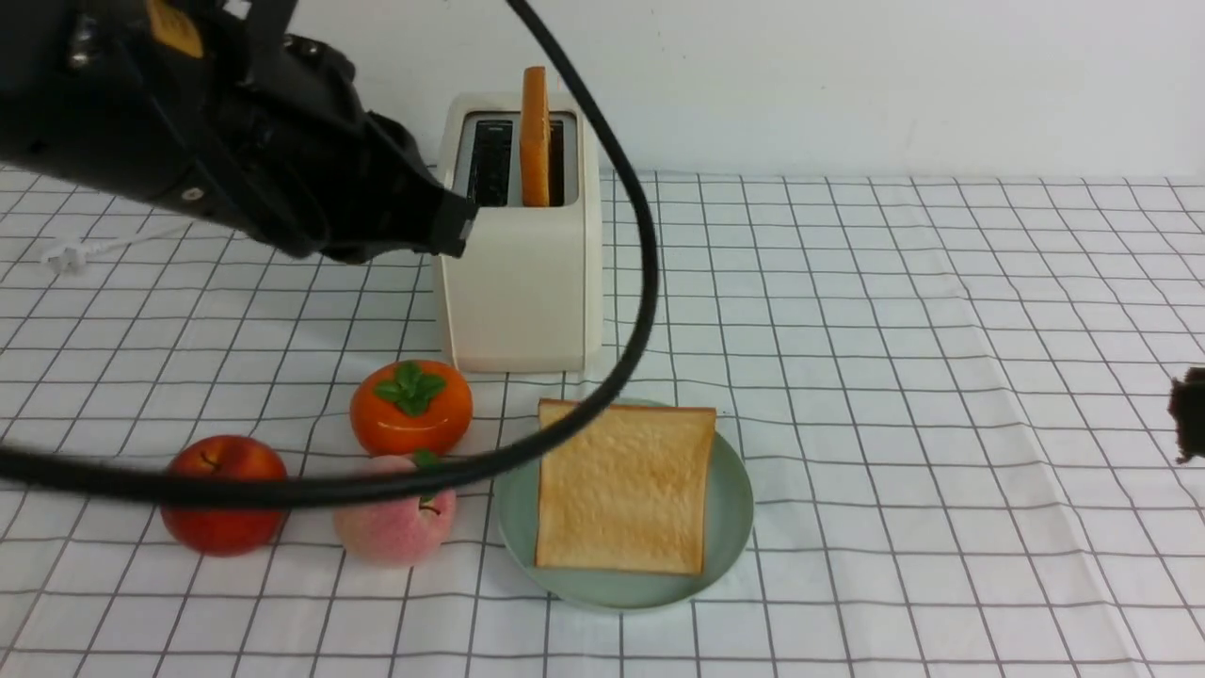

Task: Take toasted bread from bread machine on white checkered table place on plate.
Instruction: 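Place the slice of bread on the plate with the left gripper, then grasp the toast slice in the toaster and pull it up out of the slot with the right gripper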

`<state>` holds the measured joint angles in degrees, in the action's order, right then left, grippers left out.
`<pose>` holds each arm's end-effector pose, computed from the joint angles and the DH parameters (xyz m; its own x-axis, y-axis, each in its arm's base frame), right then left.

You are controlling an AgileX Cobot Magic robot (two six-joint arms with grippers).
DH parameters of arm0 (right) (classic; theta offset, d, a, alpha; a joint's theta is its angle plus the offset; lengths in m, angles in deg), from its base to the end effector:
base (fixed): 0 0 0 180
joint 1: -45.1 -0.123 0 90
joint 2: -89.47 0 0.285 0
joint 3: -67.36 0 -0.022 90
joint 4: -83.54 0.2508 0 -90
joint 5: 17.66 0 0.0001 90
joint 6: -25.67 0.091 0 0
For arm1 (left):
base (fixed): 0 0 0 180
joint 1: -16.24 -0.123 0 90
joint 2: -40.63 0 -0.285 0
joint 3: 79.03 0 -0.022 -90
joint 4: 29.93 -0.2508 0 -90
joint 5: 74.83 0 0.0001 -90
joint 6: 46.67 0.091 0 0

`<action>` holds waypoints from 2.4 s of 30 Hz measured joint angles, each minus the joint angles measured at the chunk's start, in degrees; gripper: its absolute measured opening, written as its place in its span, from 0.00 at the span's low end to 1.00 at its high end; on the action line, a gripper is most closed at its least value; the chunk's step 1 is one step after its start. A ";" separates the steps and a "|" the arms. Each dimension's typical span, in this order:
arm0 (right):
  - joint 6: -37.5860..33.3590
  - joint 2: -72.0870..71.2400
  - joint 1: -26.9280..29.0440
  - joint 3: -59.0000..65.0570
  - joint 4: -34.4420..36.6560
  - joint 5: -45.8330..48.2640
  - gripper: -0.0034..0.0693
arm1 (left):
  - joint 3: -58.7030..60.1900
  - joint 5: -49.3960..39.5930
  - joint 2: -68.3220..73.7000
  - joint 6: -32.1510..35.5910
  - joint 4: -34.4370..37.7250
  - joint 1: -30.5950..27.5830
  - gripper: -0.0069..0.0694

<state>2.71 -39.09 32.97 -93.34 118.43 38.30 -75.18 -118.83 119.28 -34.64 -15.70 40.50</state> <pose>0.1085 0.0675 0.4077 -0.4906 -0.1312 -0.8614 -0.5954 0.7723 0.2215 0.2330 -0.1221 0.4047 -0.5149 0.2640 -0.8156 0.5469 0.8338 -0.0754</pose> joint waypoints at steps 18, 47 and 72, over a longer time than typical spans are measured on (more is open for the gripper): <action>16.02 48.23 -24.12 -35.41 -16.54 -2.79 0.06 | 28.44 9.14 -38.09 -3.18 -0.16 0.00 0.07; 44.37 96.88 -22.55 -92.62 -46.39 -12.74 0.55 | 33.28 9.38 -42.86 -3.01 4.22 0.00 0.45; 37.82 86.06 -25.43 -92.67 -45.21 -10.86 0.16 | 33.28 27.68 -42.86 -2.99 4.41 0.00 0.07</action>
<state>40.53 46.97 7.54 -186.00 73.22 27.43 -41.90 -91.15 76.42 -37.63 -11.28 40.50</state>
